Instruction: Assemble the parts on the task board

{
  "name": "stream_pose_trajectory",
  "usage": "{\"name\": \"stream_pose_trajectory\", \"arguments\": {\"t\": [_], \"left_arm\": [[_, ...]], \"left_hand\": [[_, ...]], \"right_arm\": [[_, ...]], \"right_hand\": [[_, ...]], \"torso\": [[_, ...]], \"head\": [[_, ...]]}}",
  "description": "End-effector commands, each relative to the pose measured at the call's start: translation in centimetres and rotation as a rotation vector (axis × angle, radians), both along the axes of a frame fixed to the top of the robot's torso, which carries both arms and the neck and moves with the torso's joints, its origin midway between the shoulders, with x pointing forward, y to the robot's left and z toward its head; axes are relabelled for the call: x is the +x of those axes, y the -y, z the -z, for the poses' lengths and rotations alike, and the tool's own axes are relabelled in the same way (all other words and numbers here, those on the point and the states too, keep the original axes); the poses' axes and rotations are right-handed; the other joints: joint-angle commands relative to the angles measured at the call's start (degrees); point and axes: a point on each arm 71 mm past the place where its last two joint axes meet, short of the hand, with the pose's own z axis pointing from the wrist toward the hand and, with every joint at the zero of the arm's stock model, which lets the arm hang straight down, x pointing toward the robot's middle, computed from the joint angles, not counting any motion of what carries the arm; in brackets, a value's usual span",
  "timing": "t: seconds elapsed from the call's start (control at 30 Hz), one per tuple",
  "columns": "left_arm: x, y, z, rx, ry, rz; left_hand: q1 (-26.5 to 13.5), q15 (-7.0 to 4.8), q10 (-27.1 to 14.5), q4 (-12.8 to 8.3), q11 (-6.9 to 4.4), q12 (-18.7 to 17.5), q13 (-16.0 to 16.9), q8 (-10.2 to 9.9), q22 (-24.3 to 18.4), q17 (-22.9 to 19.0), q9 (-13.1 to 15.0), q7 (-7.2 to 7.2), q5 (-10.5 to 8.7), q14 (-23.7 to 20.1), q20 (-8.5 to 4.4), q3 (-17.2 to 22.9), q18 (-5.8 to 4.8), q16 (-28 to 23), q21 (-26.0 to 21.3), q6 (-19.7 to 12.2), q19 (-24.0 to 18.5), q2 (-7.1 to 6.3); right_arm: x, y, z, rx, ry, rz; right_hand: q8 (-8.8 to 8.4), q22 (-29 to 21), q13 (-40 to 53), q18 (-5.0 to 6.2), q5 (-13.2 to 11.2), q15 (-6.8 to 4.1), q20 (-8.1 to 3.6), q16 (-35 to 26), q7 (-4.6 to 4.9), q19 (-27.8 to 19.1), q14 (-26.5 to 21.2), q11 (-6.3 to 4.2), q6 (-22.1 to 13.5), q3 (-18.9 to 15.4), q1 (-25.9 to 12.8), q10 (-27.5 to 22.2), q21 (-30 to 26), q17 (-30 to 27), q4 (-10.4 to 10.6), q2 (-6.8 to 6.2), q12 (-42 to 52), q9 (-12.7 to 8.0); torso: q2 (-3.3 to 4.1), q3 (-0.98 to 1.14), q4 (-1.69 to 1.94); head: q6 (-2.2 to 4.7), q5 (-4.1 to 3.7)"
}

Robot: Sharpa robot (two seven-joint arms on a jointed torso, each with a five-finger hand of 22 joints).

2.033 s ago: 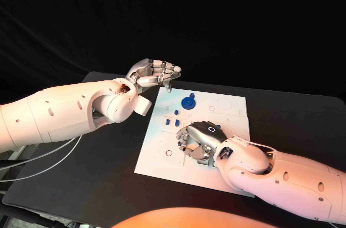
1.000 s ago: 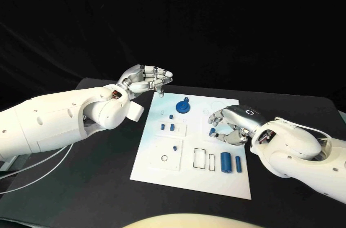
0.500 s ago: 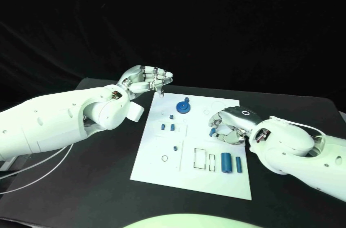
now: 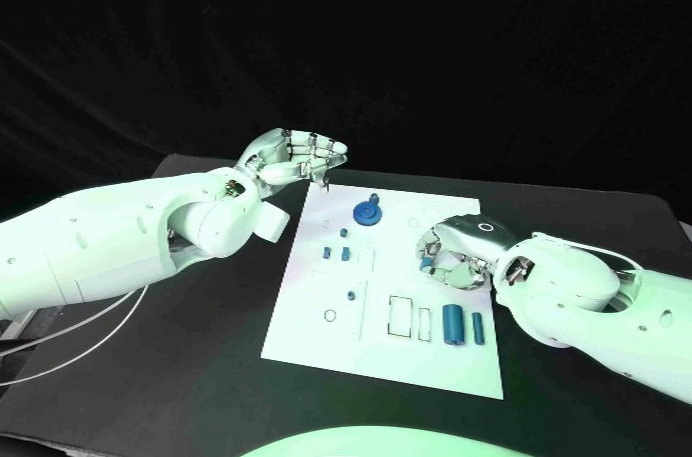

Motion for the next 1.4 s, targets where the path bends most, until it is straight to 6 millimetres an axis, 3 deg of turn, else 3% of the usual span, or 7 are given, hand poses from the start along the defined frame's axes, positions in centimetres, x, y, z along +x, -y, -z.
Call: {"name": "stream_pose_trajectory", "arguments": {"t": [0.03, 0.23, 0.43, 0.5, 0.63, 1.13, 1.4], "left_arm": [[-0.1, 0.2, -0.1, -0.011, 0.0, 0.017], [-0.1, 0.2, -0.1, -0.011, 0.0, 0.017], [-0.1, 0.2, -0.1, -0.011, 0.0, 0.016], [-0.1, 0.2, -0.1, -0.01, 0.0, 0.016], [-0.1, 0.2, -0.1, -0.01, 0.0, 0.015], [0.0, 0.2, -0.1, -0.01, 0.0, 0.014], [0.0, 0.3, -0.1, -0.012, -0.001, 0.017]], "left_hand": [[0.22, -0.01, -0.29, -0.02, -0.02, 0.21, -0.06, 0.12, -0.08, -0.05, -0.05, 0.09, 0.33, -0.2, 0.08, 0.32, 0.81, -0.25, -0.35, -0.33, -0.25, -0.16], [0.2, 0.0, -0.34, 0.01, -0.01, 0.26, -0.06, 0.16, -0.08, -0.07, -0.05, 0.09, 0.33, -0.21, 0.1, 0.34, 0.82, -0.23, -0.36, -0.31, -0.27, -0.1], [0.22, 0.0, -0.37, 0.01, -0.01, 0.3, -0.06, 0.19, -0.08, -0.09, -0.05, 0.09, 0.34, -0.23, 0.11, 0.39, 0.82, -0.22, -0.36, -0.29, -0.28, -0.02], [0.22, 0.0, -0.37, 0.01, -0.01, 0.3, -0.06, 0.19, -0.08, -0.09, -0.05, 0.09, 0.34, -0.23, 0.11, 0.39, 0.82, -0.22, -0.36, -0.29, -0.28, -0.02], [0.24, 0.0, -0.39, 0.0, -0.01, 0.33, -0.06, 0.2, -0.08, -0.1, -0.05, 0.09, 0.35, -0.24, 0.11, 0.42, 0.83, -0.21, -0.36, -0.29, -0.28, 0.01], [0.3, 0.0, -0.42, -0.03, -0.01, 0.37, -0.07, 0.23, -0.07, -0.11, -0.05, 0.09, 0.36, -0.26, 0.11, 0.47, 0.83, -0.19, -0.36, -0.3, -0.29, 0.07], [0.35, 0.0, -0.48, -0.07, 0.0, 0.42, -0.07, 0.25, -0.07, -0.13, -0.06, 0.1, 0.36, -0.28, 0.12, 0.52, 0.84, -0.18, -0.36, -0.32, -0.3, 0.1]], "right_arm": [[0.0, -0.1, 0.3, -0.023, -0.012, -0.012], [0.1, -0.1, 0.5, -0.03, -0.011, 0.002], [0.2, 0.0, 0.3, -0.017, 0.014, 0.018], [0.2, 0.0, 0.2, -0.007, 0.025, 0.022], [0.0, 0.0, -0.2, 0.022, 0.049, 0.024], [-1.9, -0.2, -3.0, 0.176, 0.107, 0.004], [-3.9, -3.1, -3.9, 0.26, 0.089, -0.085]], "right_hand": [[0.33, 10.85, -0.08, 0.13, -0.28, -0.41, -0.14, -0.08, -0.05, 1.39, 1.92, -0.1, 0.7, 0.52, 0.48, 0.61, 0.4, 0.08, -0.03, 0.54, 0.35, 0.11], [0.75, 11.12, -0.05, 0.0, -0.37, -0.64, -0.34, -0.01, -0.23, 1.68, 1.97, -0.38, 1.64, 0.99, 0.67, 1.68, 0.97, 0.18, -0.1, 0.8, 0.68, 0.29], [1.51, 11.47, 0.2, -0.16, -0.49, -1.12, -0.74, 0.13, -0.65, 2.06, 2.07, -0.93, 3.05, 2.11, 1.7, 3.41, 1.7, 0.4, -0.74, 2.25, 1.31, 0.7], [1.75, 11.56, 0.29, -0.2, -2.18, -1.3, -0.92, 0.15, -0.79, 2.15, 2.09, -1.09, 3.39, 2.8, 2.22, 3.88, 1.87, 0.4, -1.17, 2.88, 1.44, 0.88], [2.23, 11.77, 0.46, -0.3, -2.31, -1.51, -1.13, 0.2, -1.04, 2.36, 2.14, -1.4, 3.96, 3.58, 2.69, 4.74, 2.3, 0.49, -1.69, 3.62, 1.72, 1.25], [2.68, 11.94, 0.57, -0.38, -2.01, -1.68, -1.33, 0.16, -1.19, 2.51, 2.14, -1.56, 4.22, 3.8, 2.54, 5.23, 2.61, 0.39, -2.3, 3.16, 1.7, 1.73], [2.72, 11.89, 0.56, -0.35, -1.97, -1.7, -1.36, 0.13, -1.18, 2.46, 2.12, -1.56, 4.21, 3.79, 2.49, 5.19, 2.48, 0.31, -2.41, 2.95, 1.63, 1.8]], "torso": [[-0.04, 0.0, -0.01], [-0.04, 0.0, -0.02], [-0.04, 0.0, 0.01], [-0.07, -0.01, 0.0], [-0.05, -0.02, 0.01], [-0.07, -0.01, -0.02], [-0.08, 0.03, -0.08]], "head": [[-0.12, -0.07], [-0.14, -0.07], [-0.14, -0.11], [-0.13, -0.19], [-0.14, -0.21], [-0.08, -0.22], [-0.26, 0.42]]}}
